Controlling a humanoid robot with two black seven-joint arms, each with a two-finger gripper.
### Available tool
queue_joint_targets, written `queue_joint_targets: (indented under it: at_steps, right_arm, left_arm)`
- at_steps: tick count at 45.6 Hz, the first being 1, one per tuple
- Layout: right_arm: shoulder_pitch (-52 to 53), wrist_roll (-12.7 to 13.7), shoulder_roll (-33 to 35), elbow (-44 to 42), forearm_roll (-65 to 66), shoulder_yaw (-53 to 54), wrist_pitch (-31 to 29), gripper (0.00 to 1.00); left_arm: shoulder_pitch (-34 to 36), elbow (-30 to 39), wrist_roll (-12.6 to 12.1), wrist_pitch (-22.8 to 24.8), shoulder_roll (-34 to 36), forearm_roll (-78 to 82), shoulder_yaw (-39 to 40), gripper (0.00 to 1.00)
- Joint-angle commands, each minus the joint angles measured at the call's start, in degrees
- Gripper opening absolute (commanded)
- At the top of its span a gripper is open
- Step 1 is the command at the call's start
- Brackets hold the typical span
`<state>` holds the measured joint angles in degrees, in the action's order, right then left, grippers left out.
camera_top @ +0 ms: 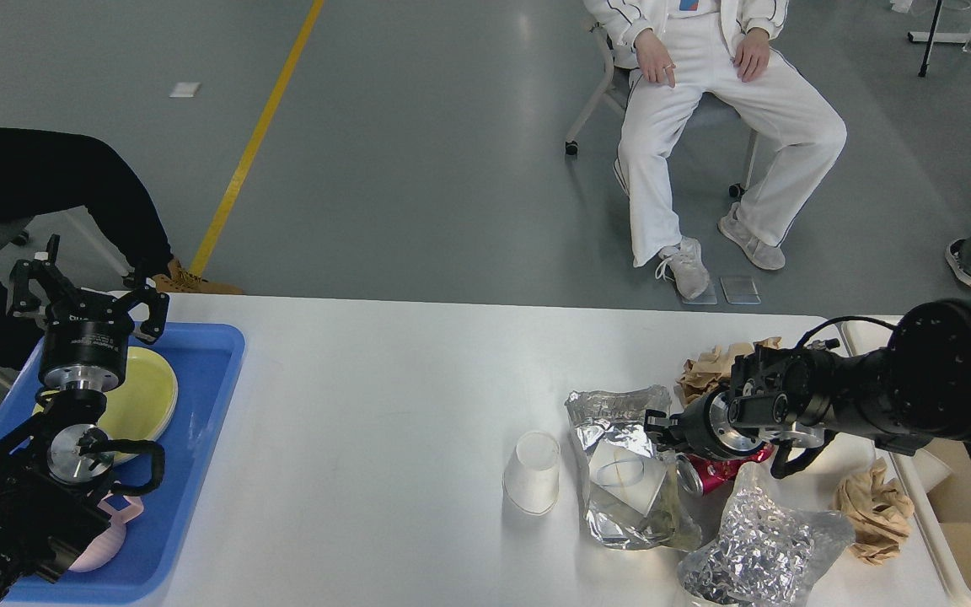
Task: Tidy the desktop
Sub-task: 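Grasp the foil packet with the right gripper and lift it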
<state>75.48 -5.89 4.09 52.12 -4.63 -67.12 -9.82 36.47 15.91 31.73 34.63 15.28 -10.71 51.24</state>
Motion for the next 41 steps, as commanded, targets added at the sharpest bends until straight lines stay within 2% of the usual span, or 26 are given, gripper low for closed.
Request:
queue_joint_targets:
  at_steps: [1,13,24,41]
  right_arm:
    - [0.1,0.0,0.2,0.1,-0.2,0.1,-0.3,0.0]
    - [3.1,0.0,0.6,1.0,-0.2,1.3,-1.6,0.0]
    - [13.0,0.0,7.3,3.9,-0.2,3.3,-8.4,0.0]
    - [29.8,-0.1,17.7,3.6,0.4,3.0,-24.1,0.0]
  left_arm:
    - [0.0,0.0,0.0,0.0,0.0,0.0,0.0,0.96]
    - [0.0,0.0,0.0,0.0,0.0,0.0,0.0,0.96]
    - [0.0,0.0,0.0,0.0,0.0,0.0,0.0,0.96]
    - [0.0,0.0,0.0,0.0,0.0,0.0,0.0,0.96]
